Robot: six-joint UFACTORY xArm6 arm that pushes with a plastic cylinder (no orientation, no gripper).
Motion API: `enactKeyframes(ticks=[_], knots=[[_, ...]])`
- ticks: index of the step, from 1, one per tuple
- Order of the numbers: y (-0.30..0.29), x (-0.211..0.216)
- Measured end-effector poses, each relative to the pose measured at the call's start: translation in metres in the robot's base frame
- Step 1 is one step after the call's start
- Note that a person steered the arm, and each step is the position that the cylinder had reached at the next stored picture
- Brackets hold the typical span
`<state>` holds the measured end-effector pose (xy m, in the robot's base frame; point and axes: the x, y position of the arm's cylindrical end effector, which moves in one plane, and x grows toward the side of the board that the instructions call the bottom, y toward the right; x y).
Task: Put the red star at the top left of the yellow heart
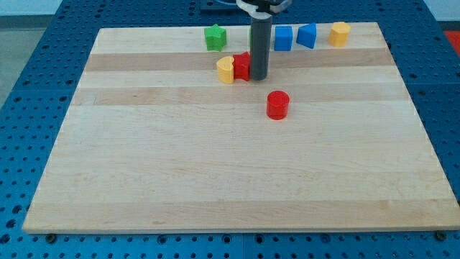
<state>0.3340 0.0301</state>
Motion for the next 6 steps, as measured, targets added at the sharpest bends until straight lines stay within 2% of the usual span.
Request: enactKeyframes(ticks=[2, 3, 4, 5, 6], knots=[[-0.039, -0.005], [-0.036, -0.005], [-0.008, -0.008], [0.008, -0.035], [0.008, -0.045]])
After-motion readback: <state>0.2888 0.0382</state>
